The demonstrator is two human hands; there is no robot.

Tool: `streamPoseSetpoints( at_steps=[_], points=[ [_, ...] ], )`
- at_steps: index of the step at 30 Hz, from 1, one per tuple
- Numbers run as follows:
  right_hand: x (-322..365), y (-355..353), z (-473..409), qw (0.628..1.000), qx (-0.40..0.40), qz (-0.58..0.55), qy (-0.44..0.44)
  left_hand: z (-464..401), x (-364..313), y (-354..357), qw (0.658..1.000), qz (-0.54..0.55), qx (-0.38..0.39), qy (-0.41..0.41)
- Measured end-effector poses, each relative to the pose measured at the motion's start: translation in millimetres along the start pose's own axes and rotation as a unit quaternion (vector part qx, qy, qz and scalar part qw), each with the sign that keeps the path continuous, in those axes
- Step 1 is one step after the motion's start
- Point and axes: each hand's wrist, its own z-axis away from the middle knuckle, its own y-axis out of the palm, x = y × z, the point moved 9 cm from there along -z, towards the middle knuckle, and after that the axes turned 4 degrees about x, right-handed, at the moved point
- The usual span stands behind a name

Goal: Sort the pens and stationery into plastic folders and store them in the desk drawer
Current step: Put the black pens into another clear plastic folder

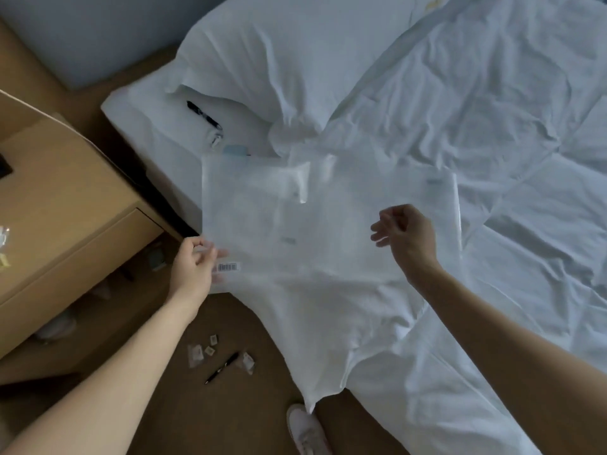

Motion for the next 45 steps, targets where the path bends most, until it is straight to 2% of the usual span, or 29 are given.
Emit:
streamPoseSetpoints(
  at_steps=[4, 7, 11, 15, 21, 27, 32, 35, 38, 42, 45],
  points=[
    [11, 78, 16, 0.995, 0.1, -0.007, -0.024, 14, 52, -74, 0.997, 0.027, -0.065, -0.039],
    [12, 154, 43, 0.976, 0.213, 0.014, -0.035, 30, 96, -135, 0.988, 0.019, -0.14, -0.06],
    [-10, 258, 101, 0.922, 0.371, 0.107, -0.039, 61, 162, -204, 0.971, 0.009, -0.224, -0.088],
    [-67, 331, 147, 0.872, 0.455, 0.182, 0.007, 99, 237, -245, 0.958, 0.0, -0.261, -0.121],
    [-181, 390, 175, 0.873, 0.431, 0.205, 0.1, 144, 360, -260, 0.944, 0.012, -0.295, -0.147],
    [-322, 441, 181, 0.87, 0.427, 0.208, 0.136, 159, 527, -209, 0.935, 0.063, -0.3, -0.177],
    [-453, 487, 165, 0.848, 0.464, 0.239, 0.091, 142, 651, -145, 0.929, 0.108, -0.301, -0.189],
    [-507, 512, 155, 0.829, 0.498, 0.252, 0.028, 124, 715, -128, 0.928, 0.111, -0.294, -0.2],
    [-539, 532, 150, 0.804, 0.51, 0.302, -0.042, 107, 757, -123, 0.93, 0.093, -0.29, -0.204],
    [-559, 544, 146, 0.804, 0.475, 0.34, -0.111, 86, 795, -122, 0.932, 0.051, -0.28, -0.223],
    [-561, 546, 146, 0.793, 0.46, 0.375, -0.139, 76, 802, -125, 0.929, -0.026, -0.288, -0.232]
  ],
)
